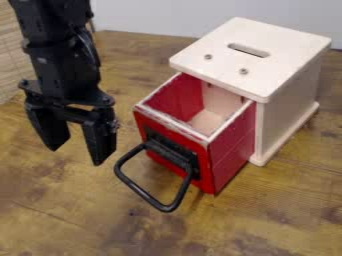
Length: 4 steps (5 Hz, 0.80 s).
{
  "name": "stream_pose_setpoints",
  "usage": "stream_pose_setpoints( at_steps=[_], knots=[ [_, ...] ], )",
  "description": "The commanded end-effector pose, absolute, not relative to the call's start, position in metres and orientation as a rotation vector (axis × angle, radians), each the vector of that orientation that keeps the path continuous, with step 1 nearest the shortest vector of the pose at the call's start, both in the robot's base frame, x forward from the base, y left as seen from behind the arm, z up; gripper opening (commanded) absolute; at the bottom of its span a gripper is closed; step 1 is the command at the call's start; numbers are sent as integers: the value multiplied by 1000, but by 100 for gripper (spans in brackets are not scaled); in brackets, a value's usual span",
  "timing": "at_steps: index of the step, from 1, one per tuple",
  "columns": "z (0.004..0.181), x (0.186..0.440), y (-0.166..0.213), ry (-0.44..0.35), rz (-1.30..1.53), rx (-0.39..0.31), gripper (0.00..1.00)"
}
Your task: Close the drawer
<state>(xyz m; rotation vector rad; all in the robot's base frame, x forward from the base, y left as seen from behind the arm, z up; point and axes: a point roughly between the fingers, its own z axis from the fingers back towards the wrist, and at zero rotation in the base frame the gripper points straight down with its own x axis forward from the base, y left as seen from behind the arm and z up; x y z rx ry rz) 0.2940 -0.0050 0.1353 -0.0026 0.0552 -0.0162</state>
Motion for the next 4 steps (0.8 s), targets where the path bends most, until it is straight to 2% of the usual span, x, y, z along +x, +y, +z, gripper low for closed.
stream_pose_setpoints(
  at_steps=[1, 4],
  knots=[
    [134, 298, -11, 56, 16, -5, 100],
    [131, 307, -3, 32, 23, -21, 100]
  ],
)
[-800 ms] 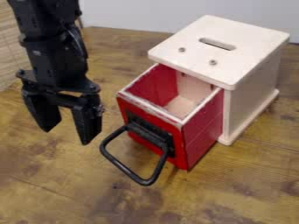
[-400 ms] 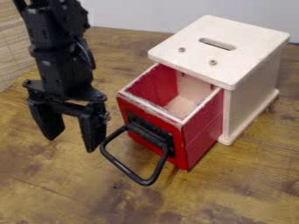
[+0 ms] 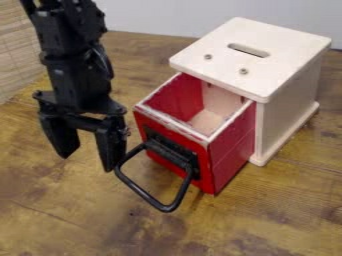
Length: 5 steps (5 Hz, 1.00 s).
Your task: Close the drawer
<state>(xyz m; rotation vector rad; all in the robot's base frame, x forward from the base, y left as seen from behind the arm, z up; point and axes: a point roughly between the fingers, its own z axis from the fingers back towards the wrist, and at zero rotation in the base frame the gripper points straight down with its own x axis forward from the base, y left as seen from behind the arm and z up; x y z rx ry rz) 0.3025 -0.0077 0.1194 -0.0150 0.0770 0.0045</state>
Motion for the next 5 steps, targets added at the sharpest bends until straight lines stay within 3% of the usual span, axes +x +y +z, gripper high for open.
stream_pose_setpoints(
  at_steps=[1, 3, 5],
  knots=[
    [135, 312, 5, 20, 58, -22, 100],
    [147, 317, 15, 8, 47, 1, 100],
    [119, 312, 1, 26, 1, 20, 100]
  ],
)
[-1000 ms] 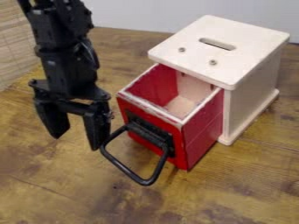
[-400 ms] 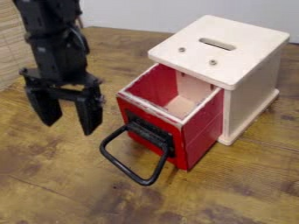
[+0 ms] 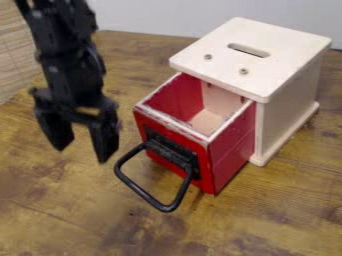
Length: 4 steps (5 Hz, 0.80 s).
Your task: Close the drawer
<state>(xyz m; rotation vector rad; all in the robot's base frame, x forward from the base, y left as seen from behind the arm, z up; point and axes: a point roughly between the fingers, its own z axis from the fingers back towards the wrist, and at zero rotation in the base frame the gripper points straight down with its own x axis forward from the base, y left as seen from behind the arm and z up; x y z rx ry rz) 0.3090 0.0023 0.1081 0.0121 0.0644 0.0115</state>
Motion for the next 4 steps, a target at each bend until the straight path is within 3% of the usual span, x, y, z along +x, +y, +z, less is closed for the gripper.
stream_pose_setpoints(
  at_steps=[1, 4],
  knots=[
    [127, 309, -2, 32, -2, 31, 100],
    [143, 295, 7, -5, 75, 26, 100]
  ],
)
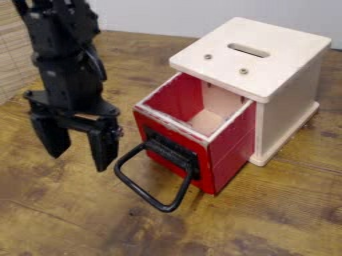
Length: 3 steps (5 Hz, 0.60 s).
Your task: Close the drawer
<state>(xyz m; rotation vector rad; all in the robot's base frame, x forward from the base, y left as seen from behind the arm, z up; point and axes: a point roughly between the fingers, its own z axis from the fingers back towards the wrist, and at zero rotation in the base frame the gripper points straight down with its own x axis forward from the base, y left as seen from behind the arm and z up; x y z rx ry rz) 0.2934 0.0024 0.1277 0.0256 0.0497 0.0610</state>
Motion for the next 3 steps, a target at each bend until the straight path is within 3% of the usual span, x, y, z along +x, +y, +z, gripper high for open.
stream_pose_setpoints(
  at_steps=[1, 2, 3],
  knots=[
    [138, 293, -1, -12, 30, 11, 100],
    [130, 295, -9, -14, -13, 7, 100],
    [136, 299, -17, -16, 14, 5, 100]
  ],
)
